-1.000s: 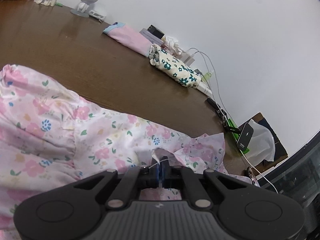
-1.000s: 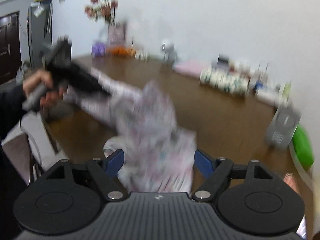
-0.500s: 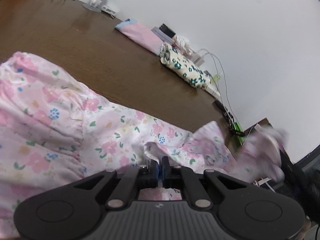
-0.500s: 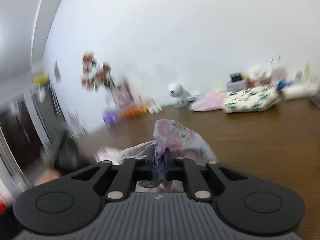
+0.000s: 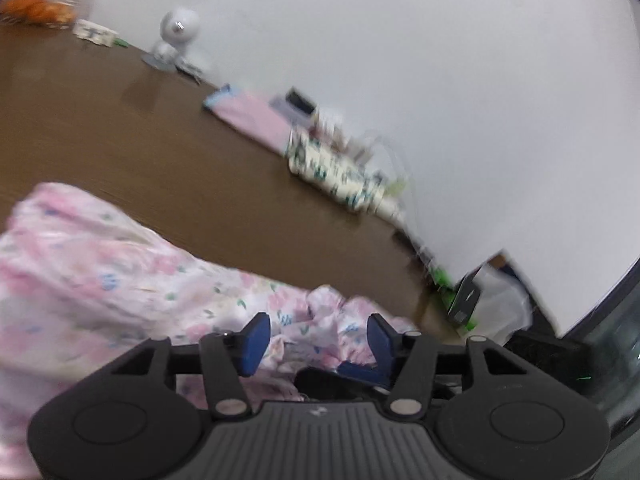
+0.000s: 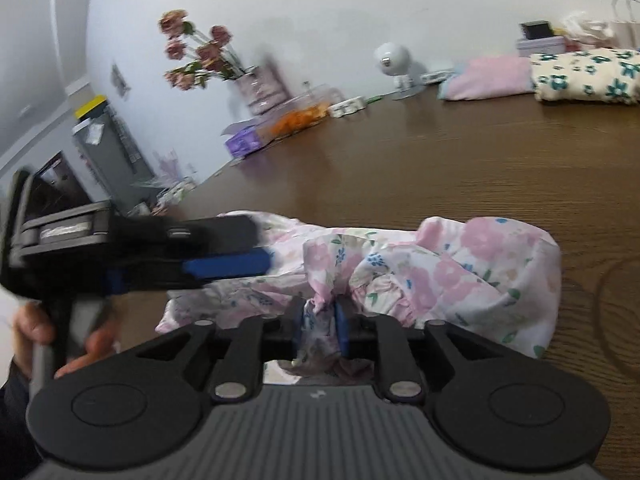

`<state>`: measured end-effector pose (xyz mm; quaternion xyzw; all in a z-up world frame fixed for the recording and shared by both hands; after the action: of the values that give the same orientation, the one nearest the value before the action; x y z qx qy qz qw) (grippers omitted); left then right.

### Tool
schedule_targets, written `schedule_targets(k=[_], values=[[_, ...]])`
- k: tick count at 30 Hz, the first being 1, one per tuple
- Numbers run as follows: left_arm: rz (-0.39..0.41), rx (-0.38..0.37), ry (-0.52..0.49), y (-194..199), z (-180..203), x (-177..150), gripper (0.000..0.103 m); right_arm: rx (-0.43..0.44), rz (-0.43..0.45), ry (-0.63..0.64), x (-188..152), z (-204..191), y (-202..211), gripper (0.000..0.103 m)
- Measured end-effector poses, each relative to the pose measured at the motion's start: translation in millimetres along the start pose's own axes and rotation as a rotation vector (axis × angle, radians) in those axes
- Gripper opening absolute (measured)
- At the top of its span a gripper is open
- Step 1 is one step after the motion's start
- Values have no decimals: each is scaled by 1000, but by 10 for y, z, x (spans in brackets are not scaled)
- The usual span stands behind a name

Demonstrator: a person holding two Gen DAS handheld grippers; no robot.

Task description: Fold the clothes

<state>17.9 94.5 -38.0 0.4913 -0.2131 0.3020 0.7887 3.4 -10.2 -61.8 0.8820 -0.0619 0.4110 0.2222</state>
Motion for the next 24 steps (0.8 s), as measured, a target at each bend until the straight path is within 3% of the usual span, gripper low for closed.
schedule_targets(k=[2, 3, 5, 6, 7, 10, 12, 14, 16, 19, 22, 24], values=[[-45, 34, 1, -148, -30, -66, 24, 11, -11, 30, -11, -73, 71, 46], [-56, 33, 5, -184, -46, -90, 23, 15, -15, 50, -23, -121, 138, 60], [-57, 47, -2, -204, -91, -114, 18, 8, -28, 98, -81, -205, 327, 65], [-57, 55, -6, -212, -114, -125, 17, 6, -33, 126, -108, -230, 441, 64], [-58, 57, -6, -205, -129, -131, 17, -12, -23, 156, -96, -230, 566, 54], [-58, 60, -6, -219, -135, -139, 17, -126, 50, 247, 65, -198, 915, 38], [-54, 61, -4, -218, -153, -141, 17, -201, 63, 267, 203, -37, 960, 25], [-51, 68, 11, -198, -182, -147, 17, -253, 41, 273, 311, 151, 884, 20], [-38, 76, 15, -148, -206, -137, 19, -225, -48, 287, 282, 261, 640, 18], [0, 72, 2, 5, -214, -102, 35, -211, -216, 356, 76, 249, 269, 18], [39, 85, -2, 290, -276, -69, 47, -197, -233, 374, 34, 167, 175, 19], [38, 165, -8, 478, -402, -100, 50, -169, -227, 335, 92, 151, 240, 20]])
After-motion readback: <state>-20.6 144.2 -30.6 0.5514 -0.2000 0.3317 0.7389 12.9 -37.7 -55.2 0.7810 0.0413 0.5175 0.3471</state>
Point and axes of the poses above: each gripper's, at about its wrist camera, not at the fingertips, and y roughly against the way its jaws point, z to its right, x to its top, the point moved 10 cm from there along -y, roughly the way its jaws point, and after that the axes turned 14 degrees about x, right-handed, at the moved point
